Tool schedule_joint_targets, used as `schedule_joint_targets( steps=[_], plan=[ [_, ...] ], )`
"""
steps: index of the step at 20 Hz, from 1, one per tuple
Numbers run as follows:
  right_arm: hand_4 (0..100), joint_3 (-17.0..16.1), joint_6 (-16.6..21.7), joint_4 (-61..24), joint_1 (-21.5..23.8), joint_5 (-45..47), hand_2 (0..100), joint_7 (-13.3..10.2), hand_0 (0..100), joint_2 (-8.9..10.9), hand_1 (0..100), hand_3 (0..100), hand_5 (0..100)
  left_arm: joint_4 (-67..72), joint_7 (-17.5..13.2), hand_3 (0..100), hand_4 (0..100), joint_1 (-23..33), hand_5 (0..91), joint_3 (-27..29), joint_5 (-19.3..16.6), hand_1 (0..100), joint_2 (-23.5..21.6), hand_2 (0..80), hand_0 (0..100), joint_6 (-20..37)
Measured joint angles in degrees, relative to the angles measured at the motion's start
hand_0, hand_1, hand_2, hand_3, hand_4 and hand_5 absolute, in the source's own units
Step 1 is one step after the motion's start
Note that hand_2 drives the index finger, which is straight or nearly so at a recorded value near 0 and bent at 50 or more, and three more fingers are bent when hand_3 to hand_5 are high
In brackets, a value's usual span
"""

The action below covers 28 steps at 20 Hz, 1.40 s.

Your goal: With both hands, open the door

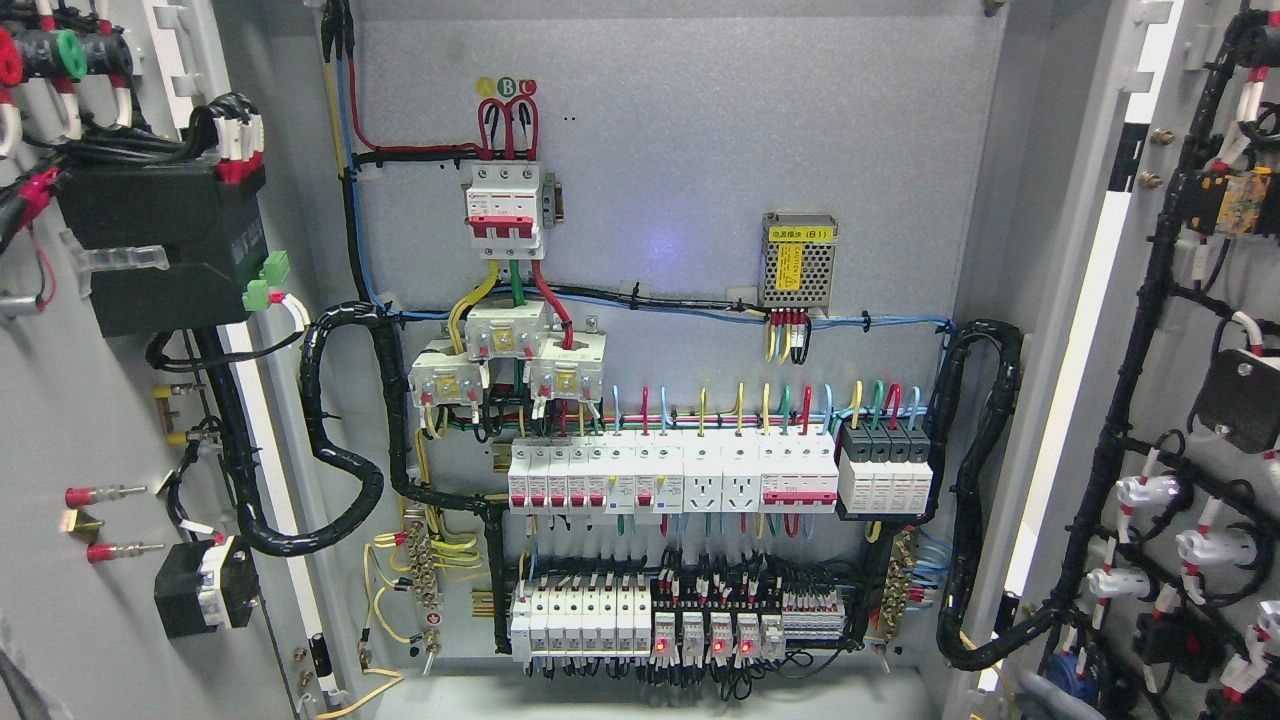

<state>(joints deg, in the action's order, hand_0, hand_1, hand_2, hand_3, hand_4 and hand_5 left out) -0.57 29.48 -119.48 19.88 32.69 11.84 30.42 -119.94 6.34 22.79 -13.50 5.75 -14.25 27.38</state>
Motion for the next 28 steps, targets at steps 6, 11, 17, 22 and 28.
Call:
schedule_joint_targets(
  steps=[6, 11, 17, 22, 28],
  plan=[
    [0, -2.04, 1.13, -0.05, 0.34, 0.72, 0, 0.00, 0, 1.02, 0, 0, 0, -0.04, 0.02, 0, 0, -0.41, 0.0, 2.78, 3.10, 0, 0.10, 0.0, 0, 0.01],
    [0, -3.21, 2.07, -0.07, 0.74, 1.11, 0, 0.01, 0, 1.55, 0, 0, 0, -0.08, 0.03, 0, 0, -0.67, 0.0, 4.92, 5.50, 0, -0.21, 0.0, 0, 0.02],
    [0, -4.17, 2.12, 0.05, 1.09, 3.40, 0, 0.07, 0, 2.05, 0, 0, 0, -0.10, 0.04, 0, 0, -0.83, 0.0, 7.77, 8.74, 0, -1.35, 0.0, 0, 0.15],
    [0, -5.04, 2.08, 0.14, 1.57, 4.86, 0, 0.25, 0, 2.39, 0, 0, 0, -0.08, 0.04, 0, 0, -0.84, 0.0, 9.84, 11.05, 0, -2.51, 0.0, 0, 0.27],
    [0, -6.14, 2.07, 0.20, 3.67, 6.41, 0, 0.05, 0, 2.47, 0, 0, 0, -0.02, 0.06, 0, 0, -0.54, 0.0, 12.11, 13.57, 0, -3.97, 0.0, 0, 0.29]
  ],
)
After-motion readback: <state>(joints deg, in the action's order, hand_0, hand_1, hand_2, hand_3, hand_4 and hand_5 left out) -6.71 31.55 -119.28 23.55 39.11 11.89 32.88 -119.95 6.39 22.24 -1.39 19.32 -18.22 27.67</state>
